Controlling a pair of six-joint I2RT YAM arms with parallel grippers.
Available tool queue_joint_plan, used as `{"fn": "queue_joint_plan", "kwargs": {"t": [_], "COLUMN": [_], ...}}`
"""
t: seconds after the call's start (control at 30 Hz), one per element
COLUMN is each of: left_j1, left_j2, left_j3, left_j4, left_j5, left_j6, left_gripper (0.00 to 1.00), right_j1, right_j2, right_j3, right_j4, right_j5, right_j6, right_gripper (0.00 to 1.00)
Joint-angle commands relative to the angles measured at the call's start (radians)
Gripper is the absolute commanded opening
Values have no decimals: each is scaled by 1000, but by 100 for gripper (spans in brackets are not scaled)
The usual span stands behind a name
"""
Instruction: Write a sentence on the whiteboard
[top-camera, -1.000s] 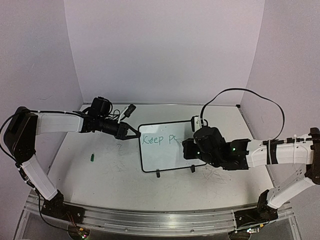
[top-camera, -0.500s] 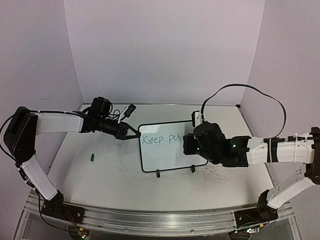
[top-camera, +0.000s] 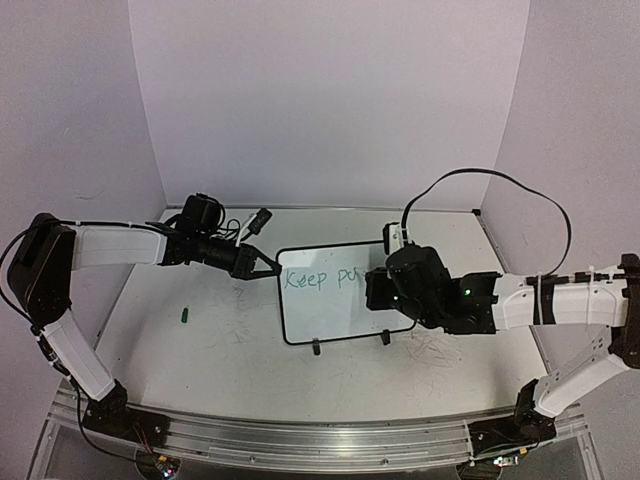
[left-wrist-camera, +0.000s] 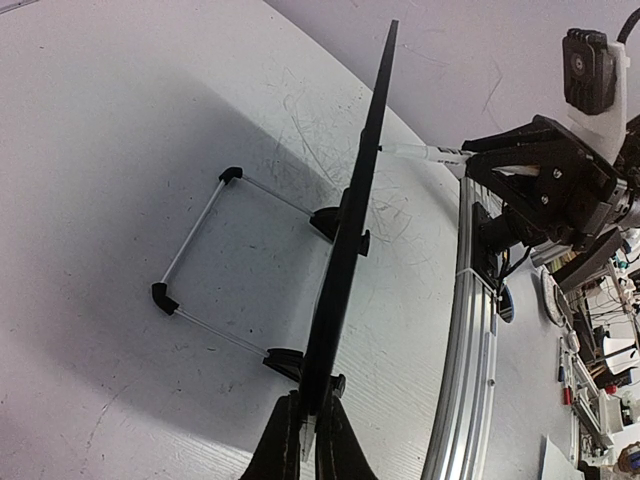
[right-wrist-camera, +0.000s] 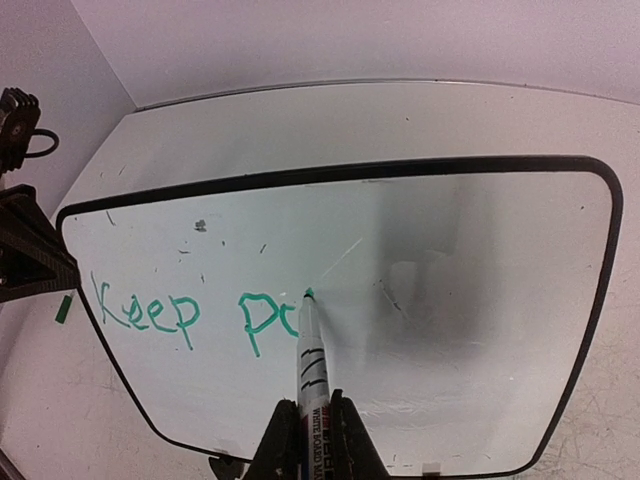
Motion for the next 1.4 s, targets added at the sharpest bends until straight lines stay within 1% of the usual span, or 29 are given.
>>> {"fn": "queue_joint_plan", "kwargs": {"t": [0.0, 0.57, 0.63, 0.7, 0.73, 0.83, 1.07, 1.37], "left_j1": [-4, -4, -4, -4, -4, -4, -4, -4], "left_j2": [-29, -31, -31, -30, -30, -32, -28, -31], "left_j3": [17, 16, 16, 15, 16, 17, 21, 22], "left_j4": [-25, -24, -24, -24, -24, -25, -26, -27], "left_j5": [21, 21, 21, 19, 19, 13, -6, -43], "left_j6": [3, 4, 4, 4, 4, 4, -1, -3], "left_gripper": [0, 0, 0, 0, 0, 0, 0, 0], "right_j1": [-3, 0, 1, 0, 0, -9, -16, -16], "right_j2": [-15, -53, -82, -145, -185, -237, -153, -149], "right_j3": [-20, -45, -47, -74, -92, -133, -84, -99], "right_j4": [-24, -67, -48, 26, 59, 72, 79, 85], "right_j5": [-10, 7, -14, -48, -45, 18, -24, -31], "right_j6": [25, 50, 34, -5, -20, -32, -56, -56], "right_gripper": [0, 0, 0, 0, 0, 0, 0, 0]}}
